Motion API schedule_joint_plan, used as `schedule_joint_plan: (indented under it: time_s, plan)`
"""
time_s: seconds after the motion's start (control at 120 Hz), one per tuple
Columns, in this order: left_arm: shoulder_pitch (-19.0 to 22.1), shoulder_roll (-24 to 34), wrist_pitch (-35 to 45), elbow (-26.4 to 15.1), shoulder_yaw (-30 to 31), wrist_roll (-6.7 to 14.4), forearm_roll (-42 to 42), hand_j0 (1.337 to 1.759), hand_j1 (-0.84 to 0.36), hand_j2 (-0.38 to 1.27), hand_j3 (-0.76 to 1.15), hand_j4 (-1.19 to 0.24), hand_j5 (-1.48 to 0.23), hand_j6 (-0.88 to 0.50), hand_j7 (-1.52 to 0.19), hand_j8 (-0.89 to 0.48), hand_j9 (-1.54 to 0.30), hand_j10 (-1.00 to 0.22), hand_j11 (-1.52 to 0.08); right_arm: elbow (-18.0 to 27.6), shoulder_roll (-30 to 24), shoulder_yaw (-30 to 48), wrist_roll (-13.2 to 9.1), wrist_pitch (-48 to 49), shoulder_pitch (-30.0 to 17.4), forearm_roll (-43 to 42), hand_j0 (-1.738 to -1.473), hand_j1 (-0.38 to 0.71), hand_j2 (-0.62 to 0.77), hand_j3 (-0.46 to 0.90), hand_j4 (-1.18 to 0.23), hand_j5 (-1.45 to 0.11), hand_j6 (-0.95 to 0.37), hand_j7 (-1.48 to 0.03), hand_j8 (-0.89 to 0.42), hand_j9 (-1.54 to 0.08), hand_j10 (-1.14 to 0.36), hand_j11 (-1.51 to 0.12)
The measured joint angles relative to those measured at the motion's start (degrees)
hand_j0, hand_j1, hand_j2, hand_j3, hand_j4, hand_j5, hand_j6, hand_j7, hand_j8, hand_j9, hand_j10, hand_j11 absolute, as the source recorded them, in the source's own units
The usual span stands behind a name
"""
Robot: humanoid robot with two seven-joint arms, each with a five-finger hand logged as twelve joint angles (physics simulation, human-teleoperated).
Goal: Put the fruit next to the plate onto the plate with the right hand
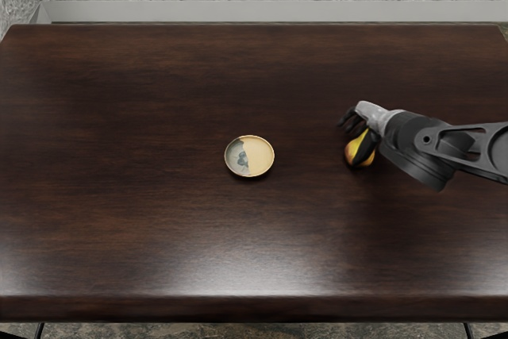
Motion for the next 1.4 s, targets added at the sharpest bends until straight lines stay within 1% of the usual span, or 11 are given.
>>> schedule_joint_plan:
  time_s: [0.142,0.35,0.5,0.533,0.6,0.642,0.925,1.058,1.092,1.225,1.4]
  plan:
    - [0.0,0.0,0.0,-0.01,-0.03,-0.01,0.02,1.658,0.34,0.0,0.0,-0.01,-0.01,-0.01,-0.01,-0.01,-0.01,-0.01,-0.01,-0.01,-0.59,0.02,-0.02,0.03,-0.12,-0.57,-1.657,0.05,-0.04,0.0,-0.37,-0.5,-0.38,-0.48,-0.37,-0.5,-0.37,-0.5]
    - [0.0,0.0,0.0,-0.01,-0.04,-0.01,0.01,1.658,0.34,0.0,0.0,-0.01,-0.01,-0.01,-0.01,-0.01,-0.01,-0.01,-0.01,-0.04,-0.81,-0.09,0.01,-0.11,-0.26,-0.13,-1.658,0.04,-0.1,0.0,-0.33,-0.44,-0.34,-0.43,-0.33,-0.44,-0.33,-0.44]
    - [0.0,0.0,0.0,-0.01,-0.04,-0.01,0.02,1.658,0.34,0.0,0.0,-0.01,-0.01,-0.01,-0.01,-0.01,-0.01,-0.01,-0.01,-0.19,-0.78,-0.2,0.07,-0.09,-0.31,-0.2,-1.658,0.04,-0.1,0.0,-0.32,-0.43,-0.34,-0.41,-0.32,-0.44,-0.32,-0.44]
    - [0.0,0.0,0.0,-0.01,-0.04,-0.01,0.01,1.658,0.34,0.0,0.0,-0.01,-0.01,-0.01,-0.01,-0.01,-0.01,-0.01,-0.01,-0.23,-0.79,-0.26,0.04,-0.09,-0.31,-0.21,-1.658,0.05,-0.06,0.0,-0.33,-0.44,-0.35,-0.43,-0.33,-0.45,-0.33,-0.45]
    - [0.0,0.0,0.0,-0.01,-0.04,-0.01,0.01,1.658,0.34,0.0,0.0,-0.01,-0.01,-0.01,-0.01,-0.01,-0.01,-0.01,-0.01,-0.31,-0.71,-0.34,0.03,-0.06,-0.31,-0.33,-1.657,0.06,-0.04,0.0,-0.35,-0.48,-0.37,-0.46,-0.36,-0.48,-0.36,-0.49]
    - [0.0,0.0,0.0,-0.01,-0.04,-0.01,0.0,1.658,0.34,0.0,0.0,-0.01,-0.01,-0.01,-0.01,-0.01,-0.01,-0.01,-0.01,-0.35,-0.66,-0.37,0.01,-0.03,-0.31,-0.43,-1.657,0.07,0.0,0.0,-0.37,-0.5,-0.39,-0.48,-0.37,-0.51,-0.37,-0.51]
    - [0.0,0.0,0.0,-0.01,-0.05,-0.02,0.03,1.658,0.34,0.0,0.0,-0.01,-0.01,-0.01,-0.01,-0.01,-0.01,-0.01,-0.01,-0.43,-0.37,-0.41,-0.16,0.13,-0.29,-0.88,-1.654,0.12,0.09,0.0,-0.49,-0.68,-0.53,-0.64,-0.51,-0.68,-0.51,-0.68]
    - [0.0,0.0,0.0,-0.02,-0.06,-0.02,0.03,1.658,0.34,0.0,0.0,-0.01,-0.01,-0.01,-0.01,-0.01,-0.01,-0.01,-0.01,-0.43,-0.36,-0.35,-0.14,0.19,-0.46,-1.3,-1.654,0.15,0.2,0.0,-0.55,-0.75,-0.58,-0.71,-0.56,-0.75,-0.57,-0.74]
    - [0.0,0.0,0.0,-0.02,-0.06,-0.02,0.03,1.658,0.34,0.0,0.0,-0.01,-0.01,-0.01,-0.01,-0.01,-0.01,-0.01,-0.01,-0.43,-0.36,-0.35,-0.13,0.18,-0.49,-1.37,-1.655,0.15,0.21,0.0,-0.56,-0.76,-0.59,-0.73,-0.58,-0.76,-0.58,-0.75]
    - [0.0,0.0,-0.01,-0.02,-0.06,-0.02,0.03,1.658,0.34,0.0,0.0,-0.01,-0.01,-0.01,-0.01,-0.01,-0.01,-0.01,-0.01,-0.43,-0.35,-0.35,-0.12,0.17,-0.52,-1.44,-1.656,0.15,0.2,0.0,-0.61,-0.82,-0.64,-0.78,-0.56,-0.8,-0.63,-0.8]
    - [0.0,0.0,-0.01,-0.01,-0.05,-0.02,0.02,1.658,0.34,0.0,0.0,-0.01,-0.01,-0.01,-0.01,-0.01,-0.01,-0.01,-0.01,-0.4,-0.35,-0.34,-0.13,0.26,-0.54,-1.51,-1.657,0.15,0.2,0.0,-0.65,-0.91,-0.59,-0.86,-0.52,-0.89,-0.65,-0.89]
